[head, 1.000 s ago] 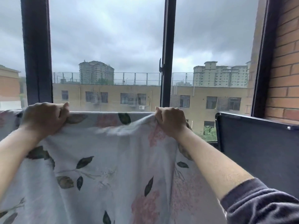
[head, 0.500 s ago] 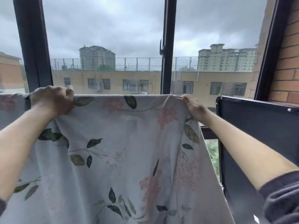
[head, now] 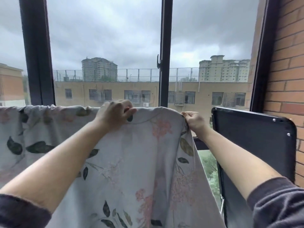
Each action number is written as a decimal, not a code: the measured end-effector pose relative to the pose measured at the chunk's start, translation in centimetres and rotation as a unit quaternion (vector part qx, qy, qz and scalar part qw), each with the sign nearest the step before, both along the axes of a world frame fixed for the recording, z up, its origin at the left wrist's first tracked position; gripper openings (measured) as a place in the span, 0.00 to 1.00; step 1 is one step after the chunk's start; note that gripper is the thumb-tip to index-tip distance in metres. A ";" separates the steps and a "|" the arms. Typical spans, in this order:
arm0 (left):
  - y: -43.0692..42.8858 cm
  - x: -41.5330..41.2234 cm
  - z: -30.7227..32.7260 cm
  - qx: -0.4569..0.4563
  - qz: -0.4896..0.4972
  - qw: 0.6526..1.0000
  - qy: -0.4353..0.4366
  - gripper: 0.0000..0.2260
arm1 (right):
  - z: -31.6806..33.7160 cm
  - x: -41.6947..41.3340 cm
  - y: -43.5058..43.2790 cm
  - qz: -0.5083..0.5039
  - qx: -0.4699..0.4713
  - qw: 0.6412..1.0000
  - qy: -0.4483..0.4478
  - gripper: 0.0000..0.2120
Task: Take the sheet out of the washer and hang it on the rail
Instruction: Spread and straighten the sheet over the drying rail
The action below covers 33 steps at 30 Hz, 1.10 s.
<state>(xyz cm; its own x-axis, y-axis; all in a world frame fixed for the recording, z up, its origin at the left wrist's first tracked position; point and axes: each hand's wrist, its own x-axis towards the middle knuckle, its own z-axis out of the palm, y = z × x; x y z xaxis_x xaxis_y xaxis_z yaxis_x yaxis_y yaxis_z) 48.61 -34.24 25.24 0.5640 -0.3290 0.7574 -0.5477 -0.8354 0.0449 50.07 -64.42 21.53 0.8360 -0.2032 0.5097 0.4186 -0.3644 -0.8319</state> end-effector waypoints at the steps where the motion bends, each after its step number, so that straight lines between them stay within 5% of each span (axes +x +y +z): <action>1: -1.3 0.1 0.3 -0.006 -0.020 1.000 0.010 0.12 | 0.7 0.3 0.1 -0.016 0.002 1.000 -0.012 0.17; 7: -2.5 1.3 0.4 -0.081 -0.046 0.995 0.021 0.14 | 2.4 1.5 0.7 0.020 -0.028 0.999 0.024 0.16; 12: -2.8 1.3 -0.1 -0.069 0.033 0.997 -0.005 0.11 | -5.0 -0.7 -2.3 0.066 0.044 0.990 0.118 0.19; 18: -5.4 0.8 0.6 -0.063 0.066 0.996 0.020 0.11 | -10.8 -3.1 -5.3 0.112 -0.012 0.976 0.188 0.12; 23: -9.3 0.8 1.0 -0.040 -0.029 0.998 0.047 0.10 | -8.5 -1.8 -6.0 -0.010 -0.065 0.989 0.131 0.13; 29: -9.1 2.2 3.7 -0.144 -0.001 0.989 -0.028 0.09 | -2.1 1.9 -5.3 -0.018 0.061 0.995 0.078 0.07; 31: -8.5 3.1 4.1 -0.128 0.045 0.991 -0.010 0.10 | -0.8 3.2 -4.7 0.015 0.034 0.991 0.125 0.06; 33: -8.2 3.8 3.6 -0.032 0.116 0.986 0.118 0.15 | -1.0 3.4 -3.8 0.056 -0.093 0.961 0.255 0.08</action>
